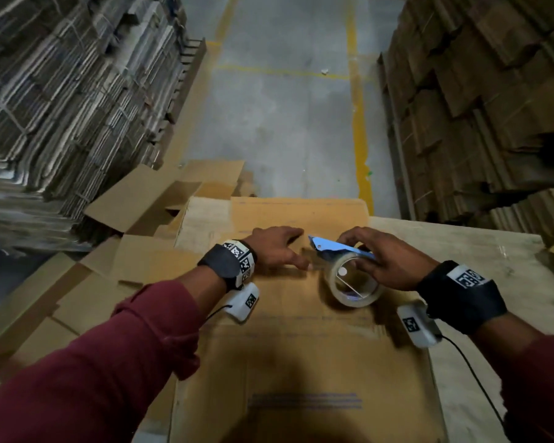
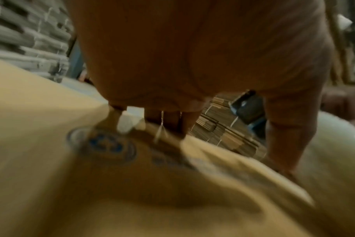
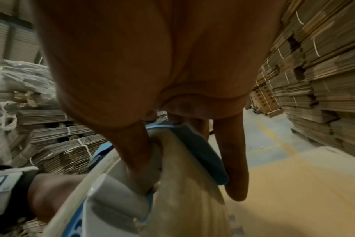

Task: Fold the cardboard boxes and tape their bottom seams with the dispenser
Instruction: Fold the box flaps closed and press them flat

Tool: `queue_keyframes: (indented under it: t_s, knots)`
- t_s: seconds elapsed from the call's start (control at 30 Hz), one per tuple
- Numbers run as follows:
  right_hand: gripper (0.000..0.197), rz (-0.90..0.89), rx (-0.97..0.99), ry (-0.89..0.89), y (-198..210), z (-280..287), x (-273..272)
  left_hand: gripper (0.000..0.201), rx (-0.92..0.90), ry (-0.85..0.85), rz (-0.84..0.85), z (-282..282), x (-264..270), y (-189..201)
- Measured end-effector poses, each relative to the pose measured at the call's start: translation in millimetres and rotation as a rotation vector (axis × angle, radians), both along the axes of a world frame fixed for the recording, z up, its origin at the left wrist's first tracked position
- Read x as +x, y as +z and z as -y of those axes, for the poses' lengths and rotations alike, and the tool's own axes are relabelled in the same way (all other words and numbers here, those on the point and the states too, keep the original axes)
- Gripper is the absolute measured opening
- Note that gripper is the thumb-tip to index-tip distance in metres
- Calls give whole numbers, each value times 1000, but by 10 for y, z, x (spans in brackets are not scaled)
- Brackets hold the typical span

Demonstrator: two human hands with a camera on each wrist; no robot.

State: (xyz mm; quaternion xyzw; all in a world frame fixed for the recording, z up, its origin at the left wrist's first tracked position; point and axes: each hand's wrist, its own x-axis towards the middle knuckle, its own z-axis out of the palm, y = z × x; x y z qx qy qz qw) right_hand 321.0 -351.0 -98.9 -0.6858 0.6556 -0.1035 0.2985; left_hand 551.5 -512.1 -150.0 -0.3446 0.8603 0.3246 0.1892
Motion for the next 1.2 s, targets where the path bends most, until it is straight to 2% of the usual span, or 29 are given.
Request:
queue_keyframes:
  t_s: [0.13, 0.27, 0.33, 0.47, 0.57, 0.63, 0.7, 0.77, 0.8, 0.87, 1.0, 1.1, 1.2]
  knots:
    - [50, 47, 21, 29, 54, -271, -117, 125, -118, -18, 7, -305, -18, -22]
    - [49, 78, 19, 7, 144, -382, -225, 131, -103, -14, 38, -503, -105, 142]
    - [48, 102, 1, -17, 196, -404, -244, 127, -61, 5, 44, -553, -148, 217]
    - [51, 123, -41, -18, 275, -416, -199, 105, 58, 109, 35, -451, -105, 345]
    - [59, 90, -67, -38, 320, -414, -154, 98, 186, 285, -113, -359, 31, 435]
    - [66, 70, -80, -50, 342, -425, -113, 85, 115, 379, -238, -397, 149, 590]
    - [80, 72, -84, -46, 360, -414, -65, 64, 59, 509, -436, -510, 293, 774]
    - [87, 44, -71, -20, 401, -389, 2, 40, 113, 692, -651, -709, 461, 933]
    - [87, 25, -67, 1, 437, -372, 49, 38, 154, 787, -705, -830, 547, 999]
    - [83, 30, -78, 57, 543, -342, 169, 45, 248, 948, -737, -1083, 721, 1071]
    - [78, 126, -115, 168, 679, -297, 474, 65, 409, 1131, -750, -1552, 990, 1067]
    - [80, 175, -135, 258, 695, -271, 724, 73, 519, 1315, -840, -1787, 1111, 1027]
    - [81, 193, -149, 317, 672, -251, 979, 79, 552, 1473, -922, -1925, 1230, 1046]
